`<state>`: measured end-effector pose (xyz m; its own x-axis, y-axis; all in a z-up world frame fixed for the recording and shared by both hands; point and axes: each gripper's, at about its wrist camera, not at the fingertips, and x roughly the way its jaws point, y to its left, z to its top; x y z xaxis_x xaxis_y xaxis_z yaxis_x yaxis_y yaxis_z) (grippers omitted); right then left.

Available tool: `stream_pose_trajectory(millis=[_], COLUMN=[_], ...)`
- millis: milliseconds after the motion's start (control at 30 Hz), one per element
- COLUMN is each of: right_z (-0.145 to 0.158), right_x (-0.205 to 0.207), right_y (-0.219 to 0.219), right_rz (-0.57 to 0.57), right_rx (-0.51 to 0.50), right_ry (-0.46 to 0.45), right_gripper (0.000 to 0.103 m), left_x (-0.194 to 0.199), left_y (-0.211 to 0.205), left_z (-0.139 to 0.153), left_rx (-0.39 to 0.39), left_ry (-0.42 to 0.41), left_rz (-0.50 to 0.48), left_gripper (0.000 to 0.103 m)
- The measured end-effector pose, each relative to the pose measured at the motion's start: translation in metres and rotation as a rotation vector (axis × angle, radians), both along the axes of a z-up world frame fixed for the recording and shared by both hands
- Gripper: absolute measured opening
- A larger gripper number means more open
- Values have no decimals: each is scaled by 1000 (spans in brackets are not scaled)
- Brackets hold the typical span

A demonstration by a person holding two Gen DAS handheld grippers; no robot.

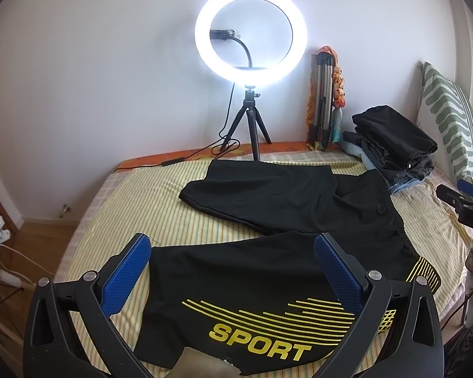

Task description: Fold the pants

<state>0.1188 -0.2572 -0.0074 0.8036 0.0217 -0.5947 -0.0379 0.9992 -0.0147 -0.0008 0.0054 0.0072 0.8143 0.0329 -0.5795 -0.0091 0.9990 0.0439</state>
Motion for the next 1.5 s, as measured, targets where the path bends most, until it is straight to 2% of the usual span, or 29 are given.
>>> stream_pose_trajectory(millis=[1500], right_z=[4], right_x=[0], right_y=[4], right_rz=[11], right_rx=[3], right_ry=[8], right_gripper=[103], left_x=[-3], left_y=[-2], left_z=[1], left_rx=[-1], left_ry=[-12], left_rz=[5], left_gripper=[103])
